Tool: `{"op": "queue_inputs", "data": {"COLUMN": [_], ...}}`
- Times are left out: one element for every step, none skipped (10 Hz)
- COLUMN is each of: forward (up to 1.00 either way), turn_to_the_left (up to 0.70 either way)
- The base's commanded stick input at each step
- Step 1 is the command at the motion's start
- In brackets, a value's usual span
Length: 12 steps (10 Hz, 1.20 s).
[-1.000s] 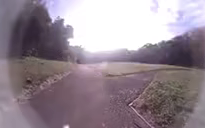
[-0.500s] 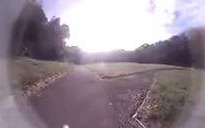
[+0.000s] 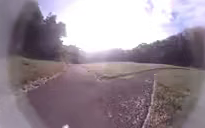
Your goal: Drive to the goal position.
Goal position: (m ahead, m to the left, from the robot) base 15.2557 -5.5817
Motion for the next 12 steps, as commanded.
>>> {"op": "queue_inputs", "data": {"forward": [0.70,0.55,0.38,0.06,0.06,0.06,0.06,0.06,0.06,0.10,0.37,0.65], "turn_to_the_left": [-0.14,-0.44,-0.78,-0.24,-0.24,-0.10,-0.04,0.00,0.00,0.00,0.00,0.00]}}
